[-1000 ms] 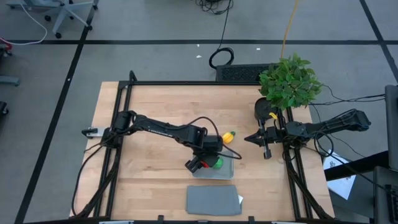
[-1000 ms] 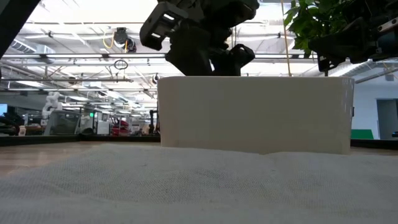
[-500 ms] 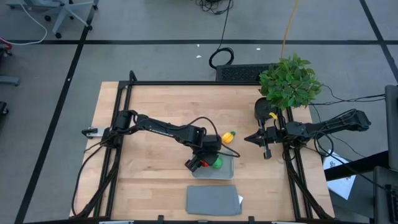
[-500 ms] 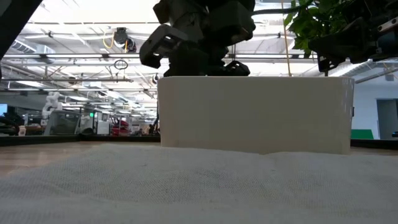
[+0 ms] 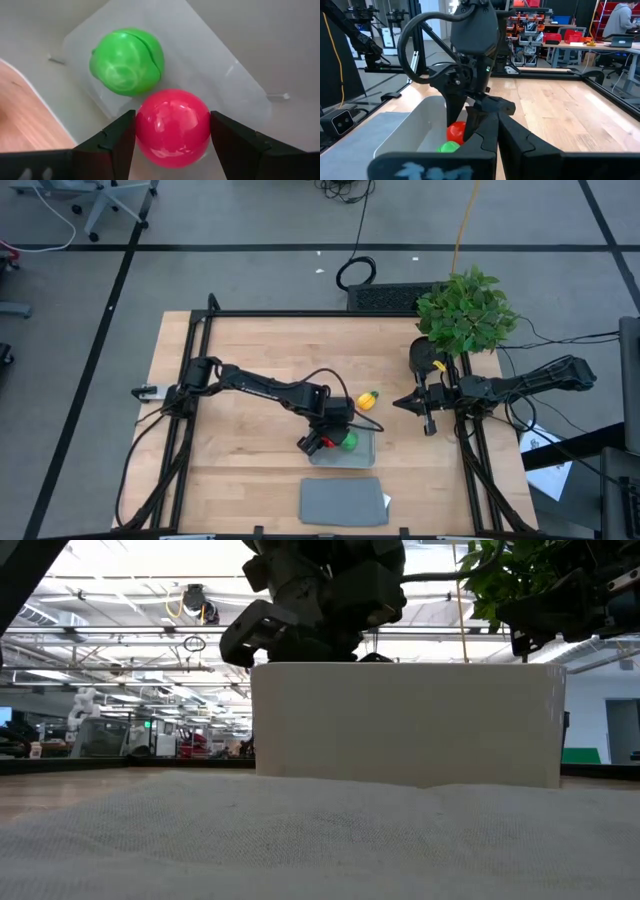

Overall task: Pick and placing Produce into tupperware
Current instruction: Put the red tomato into the gray bin, then put the yellow pineapple into the gray bin

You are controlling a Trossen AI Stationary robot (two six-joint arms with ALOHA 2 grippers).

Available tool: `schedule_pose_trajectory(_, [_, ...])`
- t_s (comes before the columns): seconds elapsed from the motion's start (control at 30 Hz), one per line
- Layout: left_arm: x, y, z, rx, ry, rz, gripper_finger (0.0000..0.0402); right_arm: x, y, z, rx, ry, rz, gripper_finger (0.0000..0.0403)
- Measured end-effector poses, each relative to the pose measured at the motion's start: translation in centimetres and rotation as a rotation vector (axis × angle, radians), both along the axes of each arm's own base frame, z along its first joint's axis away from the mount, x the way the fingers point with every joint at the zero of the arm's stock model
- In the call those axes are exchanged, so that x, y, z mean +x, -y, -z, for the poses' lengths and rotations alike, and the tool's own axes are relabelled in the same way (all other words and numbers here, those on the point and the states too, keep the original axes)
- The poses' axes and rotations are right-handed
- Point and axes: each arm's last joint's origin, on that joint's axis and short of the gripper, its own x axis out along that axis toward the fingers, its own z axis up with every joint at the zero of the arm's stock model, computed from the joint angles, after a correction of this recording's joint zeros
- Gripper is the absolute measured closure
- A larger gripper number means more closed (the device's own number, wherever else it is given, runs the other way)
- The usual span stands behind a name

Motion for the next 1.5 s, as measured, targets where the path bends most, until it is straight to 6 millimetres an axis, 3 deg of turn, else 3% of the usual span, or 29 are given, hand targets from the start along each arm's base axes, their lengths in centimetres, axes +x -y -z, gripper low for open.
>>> schedule_pose_trajectory(0.43, [0.0,0.0,0.0,0.013,0.013,0.033,0.0173,0.0,0.0,0.0,-0.001,0.000,0.000,0.0403])
schedule_pose_trajectory(0.77, [0.0,0.0,0.0,0.014,0.013,0.038,0.0133,0.0,0.0,0.0,0.005,-0.001,0.000,0.0403])
schedule_pose_trajectory(1.5, [-0.3,0.0,-1.2,0.009,0.009,0.004,0.0130,0.0,0.0,0.0,0.006,-0.001,0.000,0.0403])
